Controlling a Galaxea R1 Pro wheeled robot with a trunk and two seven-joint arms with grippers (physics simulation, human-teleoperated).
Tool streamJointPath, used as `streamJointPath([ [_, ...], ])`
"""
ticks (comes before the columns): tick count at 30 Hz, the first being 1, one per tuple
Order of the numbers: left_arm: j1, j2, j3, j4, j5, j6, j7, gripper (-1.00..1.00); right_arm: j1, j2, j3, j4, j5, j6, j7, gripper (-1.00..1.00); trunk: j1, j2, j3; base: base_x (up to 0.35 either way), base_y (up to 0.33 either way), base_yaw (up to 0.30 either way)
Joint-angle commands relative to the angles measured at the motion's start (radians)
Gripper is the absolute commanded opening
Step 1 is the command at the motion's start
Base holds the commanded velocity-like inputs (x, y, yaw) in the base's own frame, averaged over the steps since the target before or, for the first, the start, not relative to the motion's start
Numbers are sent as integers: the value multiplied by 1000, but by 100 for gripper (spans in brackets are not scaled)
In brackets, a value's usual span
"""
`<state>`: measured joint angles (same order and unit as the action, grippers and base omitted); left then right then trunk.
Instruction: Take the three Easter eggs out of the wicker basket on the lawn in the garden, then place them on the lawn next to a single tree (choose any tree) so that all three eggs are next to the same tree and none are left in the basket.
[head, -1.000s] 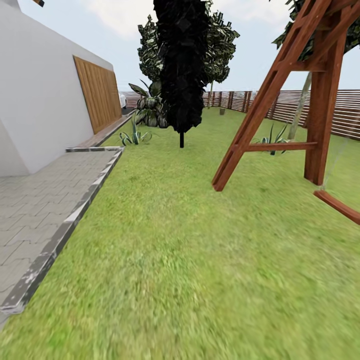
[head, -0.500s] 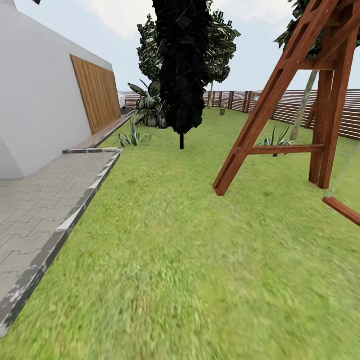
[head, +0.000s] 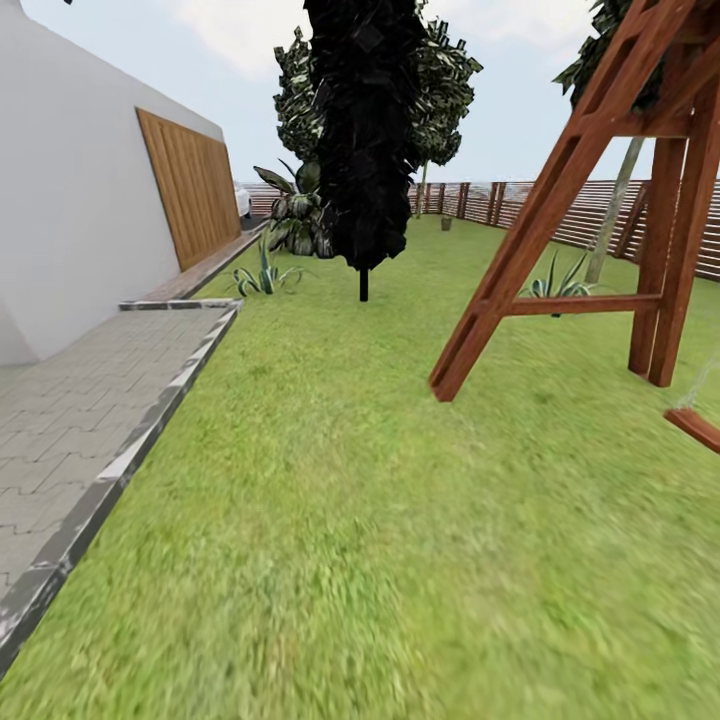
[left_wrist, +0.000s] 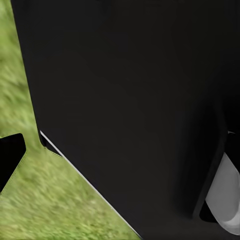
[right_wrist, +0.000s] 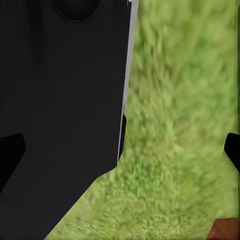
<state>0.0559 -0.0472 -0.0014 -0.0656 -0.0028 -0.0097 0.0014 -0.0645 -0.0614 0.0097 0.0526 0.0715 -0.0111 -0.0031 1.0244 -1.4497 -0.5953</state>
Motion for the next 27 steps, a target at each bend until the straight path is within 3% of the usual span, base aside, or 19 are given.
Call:
streamJointPath([
  [1, 0, 0, 0, -2, 0, -1, 0, 100, -1, 0, -1, 3, 6, -1, -2, 100, 1, 0, -1, 337, 0, 8],
  [14, 0, 0, 0, -2, 0, -1, 0, 100, -1, 0, -1, 3, 7, -1, -5, 100, 1, 0, -1, 336, 0, 180],
  [27, 0, 0, 0, -2, 0, -1, 0, 100, -1, -1, 1, 3, 7, -1, -3, 100, 1, 0, -1, 336, 0, -19],
])
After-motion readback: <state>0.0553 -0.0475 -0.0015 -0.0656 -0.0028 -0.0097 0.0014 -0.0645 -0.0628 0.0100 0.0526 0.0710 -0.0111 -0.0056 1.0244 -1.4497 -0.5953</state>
